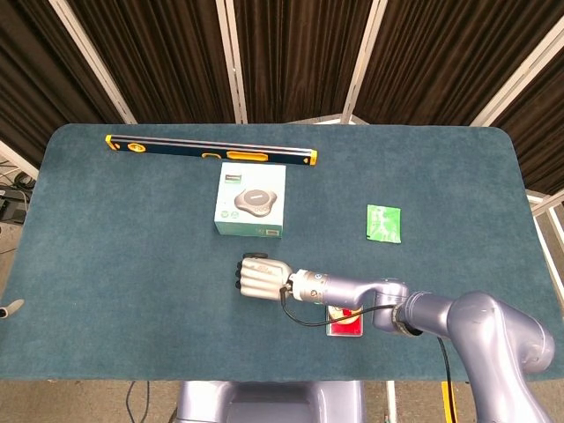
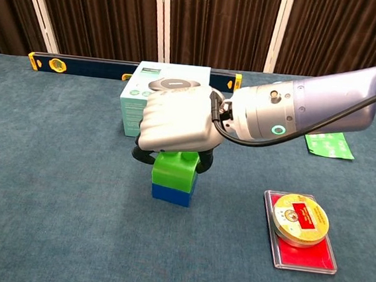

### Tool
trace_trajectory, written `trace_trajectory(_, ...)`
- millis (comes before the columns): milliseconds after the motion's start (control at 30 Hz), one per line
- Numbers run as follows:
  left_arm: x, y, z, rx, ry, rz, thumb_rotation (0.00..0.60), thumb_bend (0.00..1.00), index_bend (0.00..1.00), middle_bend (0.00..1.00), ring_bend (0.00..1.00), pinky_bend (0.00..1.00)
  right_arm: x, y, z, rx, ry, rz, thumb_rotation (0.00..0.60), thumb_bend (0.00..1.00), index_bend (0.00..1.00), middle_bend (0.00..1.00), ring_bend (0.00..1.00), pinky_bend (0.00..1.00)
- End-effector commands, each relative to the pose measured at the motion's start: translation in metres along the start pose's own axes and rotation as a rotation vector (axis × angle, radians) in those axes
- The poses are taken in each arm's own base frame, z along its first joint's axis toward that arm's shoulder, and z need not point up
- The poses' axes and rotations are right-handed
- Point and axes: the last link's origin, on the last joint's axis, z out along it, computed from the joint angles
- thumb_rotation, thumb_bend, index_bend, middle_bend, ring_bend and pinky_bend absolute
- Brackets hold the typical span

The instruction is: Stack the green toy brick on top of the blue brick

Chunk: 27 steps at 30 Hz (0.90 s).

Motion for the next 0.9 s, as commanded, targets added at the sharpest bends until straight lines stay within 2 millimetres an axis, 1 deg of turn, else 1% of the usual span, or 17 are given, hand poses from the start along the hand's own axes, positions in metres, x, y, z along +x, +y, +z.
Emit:
trace_trajectory(33,0.000,0.000,0.000,-0.002,0.001,0.001,0.600,0.00,0.00,0.00,0.00,0.00,0.001,0.001,-0.001,0.001,-0.002,0.001,0.600,0.03,0.31,0.42,0.41,0.59)
trace_trajectory(67,0.000,0.000,-0.001,-0.003,0.002,0.001,0.600,0.00,0.00,0.00,0.00,0.00,0.001,0.003,-0.002,-0.001,-0.003,0.004,0.600,0.00,0.27,0.39,0.41,0.58)
trace_trajectory(133,0.001,0.001,-0.001,-0.005,0.004,0.000,0.600,0.00,0.00,0.00,0.00,0.00,0.002,0.004,-0.004,-0.003,-0.005,0.005,0.600,0.00,0.22,0.35,0.40,0.58)
trace_trajectory(233,0.002,0.002,-0.004,-0.011,0.007,-0.002,0.600,0.00,0.00,0.00,0.00,0.00,0.007,0.008,-0.010,-0.008,0.001,0.005,0.600,0.00,0.19,0.34,0.39,0.57)
trace_trajectory(333,0.004,0.004,-0.007,-0.023,0.015,-0.004,0.600,0.00,0.00,0.00,0.00,0.00,0.013,0.011,-0.017,-0.015,0.011,0.001,0.600,0.00,0.18,0.33,0.39,0.57)
trace_trajectory(500,0.008,0.008,-0.014,-0.053,0.032,-0.013,0.600,0.00,0.00,0.00,0.00,0.00,0.023,0.017,-0.039,-0.050,0.032,-0.007,0.600,0.00,0.13,0.32,0.39,0.56)
trace_trajectory(600,0.011,0.011,-0.021,-0.080,0.048,-0.016,0.600,0.00,0.00,0.00,0.00,0.00,0.027,0.024,-0.063,-0.106,0.040,0.004,0.600,0.00,0.13,0.31,0.38,0.54)
trace_trajectory(700,0.016,0.014,-0.029,-0.108,0.071,-0.024,0.600,0.00,0.00,0.00,0.00,0.00,0.027,0.032,-0.094,-0.197,0.045,0.027,0.600,0.00,0.13,0.29,0.38,0.50)
trace_trajectory(733,0.018,0.015,-0.033,-0.119,0.084,-0.028,0.600,0.00,0.00,0.00,0.00,0.00,0.027,0.036,-0.111,-0.252,0.048,0.041,0.600,0.00,0.13,0.28,0.37,0.48)
trace_trajectory(767,0.022,0.015,-0.036,-0.127,0.112,-0.022,0.600,0.00,0.00,0.00,0.00,0.00,0.024,0.040,-0.135,-0.332,0.047,0.063,0.600,0.00,0.13,0.27,0.37,0.47)
trace_trajectory(833,0.025,0.016,-0.039,-0.135,0.137,-0.012,0.600,0.00,0.00,0.00,0.00,0.00,0.022,0.040,-0.154,-0.402,0.047,0.076,0.600,0.00,0.13,0.24,0.34,0.42)
trace_trajectory(900,0.027,0.018,-0.043,-0.151,0.161,-0.011,0.600,0.00,0.00,0.00,0.00,0.00,0.013,0.042,-0.186,-0.527,0.028,0.108,0.600,0.00,0.12,0.20,0.30,0.36)
